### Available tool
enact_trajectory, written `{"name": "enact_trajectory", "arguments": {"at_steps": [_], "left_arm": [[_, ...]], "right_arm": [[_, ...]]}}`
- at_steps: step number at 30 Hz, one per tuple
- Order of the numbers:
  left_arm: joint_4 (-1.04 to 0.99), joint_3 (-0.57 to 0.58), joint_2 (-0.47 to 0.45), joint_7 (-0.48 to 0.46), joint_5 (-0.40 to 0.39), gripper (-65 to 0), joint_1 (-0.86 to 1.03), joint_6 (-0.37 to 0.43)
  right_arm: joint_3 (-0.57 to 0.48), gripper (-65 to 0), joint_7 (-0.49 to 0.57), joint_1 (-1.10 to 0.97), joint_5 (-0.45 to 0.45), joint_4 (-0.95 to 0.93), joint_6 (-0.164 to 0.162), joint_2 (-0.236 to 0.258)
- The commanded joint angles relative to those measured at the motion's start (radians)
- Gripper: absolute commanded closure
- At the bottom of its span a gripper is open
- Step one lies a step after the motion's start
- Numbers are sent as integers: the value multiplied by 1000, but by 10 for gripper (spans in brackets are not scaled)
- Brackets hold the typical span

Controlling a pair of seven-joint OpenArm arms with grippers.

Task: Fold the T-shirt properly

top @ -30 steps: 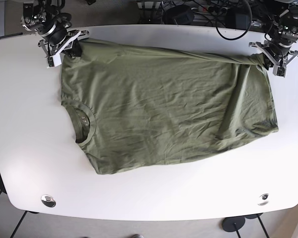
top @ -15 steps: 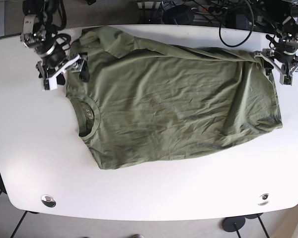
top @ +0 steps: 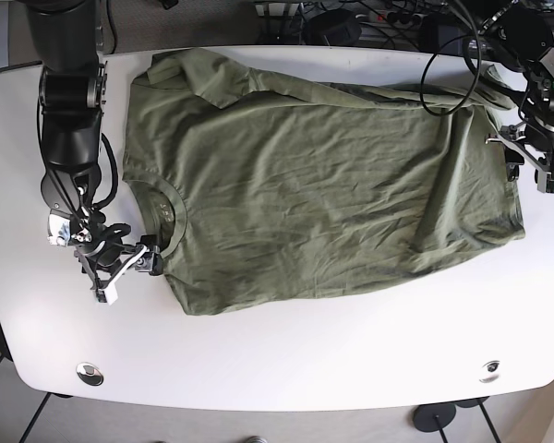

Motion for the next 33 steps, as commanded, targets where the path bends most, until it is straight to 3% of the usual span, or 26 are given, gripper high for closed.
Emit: {"name": "enact_trajectory", "arguments": {"at_steps": [1, 3, 6, 8, 9, 15, 19, 20, 26, 30, 33], "left_arm": [[18, -4, -22, -16, -3, -293, -10, 2], [18, -4, -22, -16, -2, -294, -10, 2], [18, -4, -24, -17, -2, -300, -13, 2], [16, 0, -24, -17, 0, -300, -43, 2], [13, -4, -24, -17, 0, -300, -62, 40], [-117, 2, -64, -17, 0, -304, -154, 302], [-238, 0, -84, -17, -2, -499, -218, 402], [-275, 2, -91, -19, -2, -531, -227, 405], [-524, 6, -130, -98, -8, -532, -289, 402], [-697, 111, -173, -163, -8, -531, -318, 402], [-771, 124, -171, -186, -9, -531, -319, 394]], "right_arm": [[-12, -525, 40, 39, -1, -25, 21, -13], [-43, -523, 41, 37, 2, -28, 24, -21], [-103, -523, 41, 33, 0, -28, 24, -72], [-114, -491, 41, 20, 0, -29, 24, -90], [-115, -465, 41, 14, 0, -28, 24, -92], [-115, -268, 41, 8, -1, -28, 21, -124], [-112, -30, 41, 8, -1, -28, 17, -124], [-112, -21, 41, 8, -1, -26, 15, -124], [-112, -22, 41, 8, -1, -26, 15, -124], [-112, -22, 43, 8, 8, -26, 15, -124], [-112, -22, 66, 7, 10, -26, 15, -124]]}}
